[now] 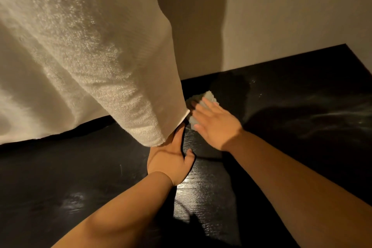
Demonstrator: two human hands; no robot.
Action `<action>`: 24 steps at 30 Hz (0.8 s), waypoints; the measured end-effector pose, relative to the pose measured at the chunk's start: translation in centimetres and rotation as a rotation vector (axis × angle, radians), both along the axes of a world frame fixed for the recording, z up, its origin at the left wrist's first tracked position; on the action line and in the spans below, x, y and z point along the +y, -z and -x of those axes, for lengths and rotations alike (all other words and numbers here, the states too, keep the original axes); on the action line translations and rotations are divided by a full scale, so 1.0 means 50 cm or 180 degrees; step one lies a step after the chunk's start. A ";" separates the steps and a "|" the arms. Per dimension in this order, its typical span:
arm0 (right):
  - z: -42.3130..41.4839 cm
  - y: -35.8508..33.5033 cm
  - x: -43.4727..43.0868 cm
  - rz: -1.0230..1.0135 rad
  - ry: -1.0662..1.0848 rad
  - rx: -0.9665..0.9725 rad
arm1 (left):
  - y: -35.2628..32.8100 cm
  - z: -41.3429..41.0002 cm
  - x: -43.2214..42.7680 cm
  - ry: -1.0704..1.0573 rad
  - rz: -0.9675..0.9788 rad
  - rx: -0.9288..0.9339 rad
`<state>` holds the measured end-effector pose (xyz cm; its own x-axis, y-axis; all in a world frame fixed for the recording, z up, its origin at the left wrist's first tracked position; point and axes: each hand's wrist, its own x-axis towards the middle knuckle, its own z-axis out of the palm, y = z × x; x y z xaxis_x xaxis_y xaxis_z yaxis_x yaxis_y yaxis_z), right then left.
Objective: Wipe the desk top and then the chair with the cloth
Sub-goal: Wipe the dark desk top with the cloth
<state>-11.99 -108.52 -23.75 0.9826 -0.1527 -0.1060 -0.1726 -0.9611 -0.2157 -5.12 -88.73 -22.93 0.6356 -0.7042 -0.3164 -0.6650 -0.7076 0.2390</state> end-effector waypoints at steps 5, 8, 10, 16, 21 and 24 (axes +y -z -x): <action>0.025 -0.005 -0.139 0.0181 0.1129 0.0155 | 0.006 -0.004 0.003 -0.0024 0.0056 0.0007; 0.033 -0.007 -0.093 -0.0097 0.1436 0.0423 | 0.004 -0.005 -0.001 -0.0042 0.0074 0.0011; 0.040 -0.012 -0.013 -0.0091 0.1075 0.0328 | 0.001 -0.005 -0.004 -0.0067 0.0068 0.0005; 0.110 -0.006 0.009 0.0069 0.0157 0.0284 | 0.009 0.000 -0.002 -0.0079 0.0212 -0.0182; 0.184 -0.001 -0.105 0.0048 0.1541 0.0160 | 0.012 0.001 -0.001 -0.0107 0.0297 -0.0255; 0.173 0.017 -0.051 0.0139 0.1611 0.0054 | 0.011 0.003 -0.001 -0.0146 0.0293 -0.0261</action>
<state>-20.63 -111.06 -24.59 0.7825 -0.6138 -0.1041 -0.6221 -0.7642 -0.1704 -5.27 -88.80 -23.49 0.6889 -0.6974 -0.1976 -0.6523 -0.7153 0.2505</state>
